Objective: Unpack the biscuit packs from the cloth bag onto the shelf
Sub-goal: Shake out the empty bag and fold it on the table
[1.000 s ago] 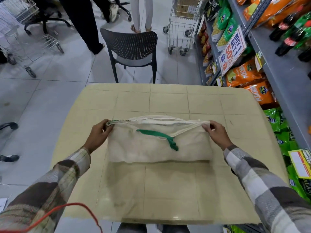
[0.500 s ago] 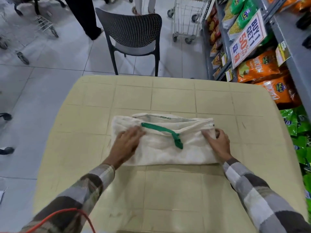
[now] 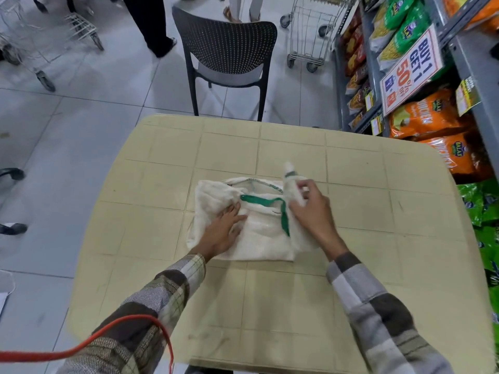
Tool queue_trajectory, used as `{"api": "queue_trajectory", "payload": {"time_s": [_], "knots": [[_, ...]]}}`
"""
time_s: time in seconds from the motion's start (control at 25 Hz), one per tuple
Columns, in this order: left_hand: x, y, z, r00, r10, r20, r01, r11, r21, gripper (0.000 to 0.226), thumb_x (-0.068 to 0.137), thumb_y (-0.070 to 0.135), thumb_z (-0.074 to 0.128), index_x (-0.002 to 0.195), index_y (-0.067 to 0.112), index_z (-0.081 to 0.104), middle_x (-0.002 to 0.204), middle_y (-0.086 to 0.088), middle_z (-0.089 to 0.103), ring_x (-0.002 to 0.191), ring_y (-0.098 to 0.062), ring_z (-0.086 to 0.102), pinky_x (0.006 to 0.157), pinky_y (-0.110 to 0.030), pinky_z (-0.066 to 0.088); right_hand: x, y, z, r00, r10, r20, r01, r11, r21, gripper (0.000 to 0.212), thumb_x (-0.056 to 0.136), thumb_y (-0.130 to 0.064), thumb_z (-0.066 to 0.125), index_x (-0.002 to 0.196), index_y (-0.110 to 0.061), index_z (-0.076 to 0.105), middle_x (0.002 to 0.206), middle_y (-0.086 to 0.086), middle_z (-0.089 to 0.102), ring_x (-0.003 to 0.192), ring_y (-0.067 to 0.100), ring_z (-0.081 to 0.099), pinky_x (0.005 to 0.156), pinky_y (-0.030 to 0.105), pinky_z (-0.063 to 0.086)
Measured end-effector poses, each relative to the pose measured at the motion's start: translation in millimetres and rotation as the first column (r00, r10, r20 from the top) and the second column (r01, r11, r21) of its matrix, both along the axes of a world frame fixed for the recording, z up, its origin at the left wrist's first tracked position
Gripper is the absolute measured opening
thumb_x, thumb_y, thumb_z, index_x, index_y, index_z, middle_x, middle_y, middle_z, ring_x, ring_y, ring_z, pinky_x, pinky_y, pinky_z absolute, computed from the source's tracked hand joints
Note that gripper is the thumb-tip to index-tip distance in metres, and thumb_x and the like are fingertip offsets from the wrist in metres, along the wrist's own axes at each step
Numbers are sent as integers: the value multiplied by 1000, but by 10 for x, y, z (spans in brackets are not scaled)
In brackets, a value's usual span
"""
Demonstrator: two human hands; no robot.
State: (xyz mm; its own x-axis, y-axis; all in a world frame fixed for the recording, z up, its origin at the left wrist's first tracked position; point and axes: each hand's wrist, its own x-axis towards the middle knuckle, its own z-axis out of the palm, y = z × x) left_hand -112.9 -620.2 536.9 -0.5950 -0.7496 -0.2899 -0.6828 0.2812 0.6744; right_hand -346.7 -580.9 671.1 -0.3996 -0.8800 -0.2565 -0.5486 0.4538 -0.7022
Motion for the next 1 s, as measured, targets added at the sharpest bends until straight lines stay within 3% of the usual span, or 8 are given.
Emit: {"api": "queue_trajectory", "payload": {"time_s": [0.16,0.28,0.36,0.52,0.6,0.68,0.84,1.0], "knots": [[-26,44,539,702,657,-274,-427,696,577,42,107,34,29,109,22,69,114,3,73,110,-6,64,99,-34,50,986,-186,-68,973,204,113,-196,978,-74,31,90,-10,61,119,-20,54,110,5,71,96,24,70,77,33,57],[66,13,745,273,936,-222,-339,310,888,62,102,55,21,100,15,69,86,-3,77,88,-18,72,71,-26,59,1461,-187,-251,884,330,332,-363,931,43,31,99,-23,54,129,-16,49,119,10,69,106,24,67,91,34,54],[216,-5,762,189,977,-101,-341,162,926,70,96,66,30,97,10,73,88,-12,76,83,-23,72,69,-30,58,1525,-146,-408,847,401,349,-464,878,116,34,103,-28,45,134,-13,51,128,10,66,118,24,62,103,35,47],[510,17,591,349,926,-142,-842,376,388,40,83,18,69,121,13,57,117,-10,66,99,-25,66,78,-28,51,1208,-74,-593,855,498,146,-500,866,-27,38,96,0,42,126,-12,63,129,7,66,121,22,60,107,31,44],[495,178,650,503,803,-320,-853,521,-31,41,84,4,61,122,15,51,119,-3,55,104,-22,57,83,-30,48,926,-119,-671,782,600,-169,-617,784,-69,48,88,6,42,124,-18,64,134,7,62,125,24,55,109,37,42],[298,479,689,745,591,-309,-665,694,-274,32,86,11,61,116,19,54,116,1,53,103,-21,53,86,-35,48,612,-240,-731,560,676,-479,-770,638,0,48,89,-1,44,125,-26,63,145,7,53,132,28,50,106,43,44],[-127,927,487,863,490,121,-473,869,-145,49,98,55,33,134,25,48,144,-2,45,127,-24,44,106,-37,39,265,-487,-785,50,807,-588,-917,270,293,47,97,-12,52,136,-38,52,163,0,28,149,24,29,107,44,36],[-393,882,269,818,470,331,-488,872,-34,81,94,65,18,151,9,29,162,-25,9,148,-44,11,121,-50,12,225,-565,-931,-19,859,-512,-868,240,435,48,99,-46,40,147,-40,41,164,2,23,148,24,32,97,45,42]]}}
